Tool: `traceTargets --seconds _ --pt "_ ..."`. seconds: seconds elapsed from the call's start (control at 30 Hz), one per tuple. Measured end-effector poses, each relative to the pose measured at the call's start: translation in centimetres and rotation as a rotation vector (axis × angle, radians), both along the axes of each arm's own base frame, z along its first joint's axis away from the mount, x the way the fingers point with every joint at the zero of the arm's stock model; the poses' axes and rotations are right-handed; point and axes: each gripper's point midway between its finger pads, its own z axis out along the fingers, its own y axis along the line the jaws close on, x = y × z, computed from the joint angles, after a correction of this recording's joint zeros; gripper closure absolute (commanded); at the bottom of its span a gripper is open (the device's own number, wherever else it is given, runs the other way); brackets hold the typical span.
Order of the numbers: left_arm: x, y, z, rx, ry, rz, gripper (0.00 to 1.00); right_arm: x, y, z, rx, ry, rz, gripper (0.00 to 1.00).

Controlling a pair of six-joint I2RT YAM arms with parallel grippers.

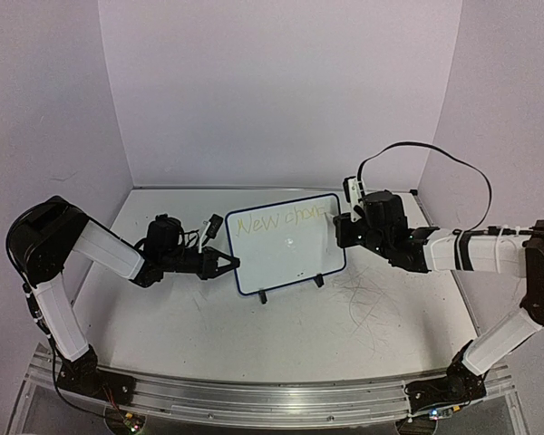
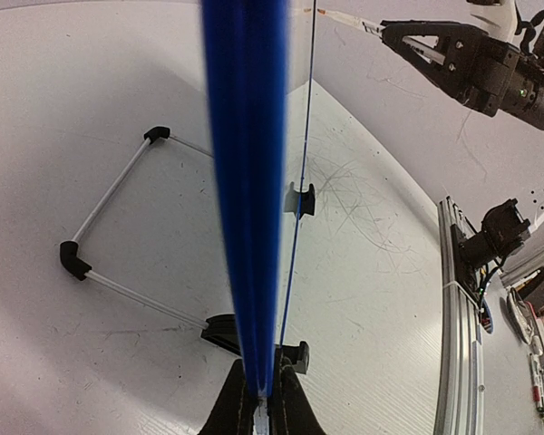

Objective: Write a sentence on the whiteboard

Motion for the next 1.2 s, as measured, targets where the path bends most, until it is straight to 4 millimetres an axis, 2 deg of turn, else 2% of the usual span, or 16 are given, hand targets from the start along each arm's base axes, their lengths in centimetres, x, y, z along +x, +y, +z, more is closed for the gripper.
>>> traceTargets --seconds 0.23,0.47,0.87,1.2 --pt "0.0 0.0 0.0 0.000 0.000 0.000 1.00 0.4 0.1 0.5 0.004 -0.013 -0.012 1.00" --pt "0.0 0.0 0.0 0.000 0.000 0.000 1.00 0.7 0.0 0.0 -0.003 -0.011 -0.022 1.00" --pt "0.0 0.0 0.1 -0.001 -0.002 0.001 1.00 1.2 -0.7 0.3 -0.007 -0.020 -0.082 1.00" --pt "-0.1 -0.1 0.1 -0.001 -0.002 0.001 1.00 1.8 -0.6 0.2 -0.011 -0.023 -0.096 1.00"
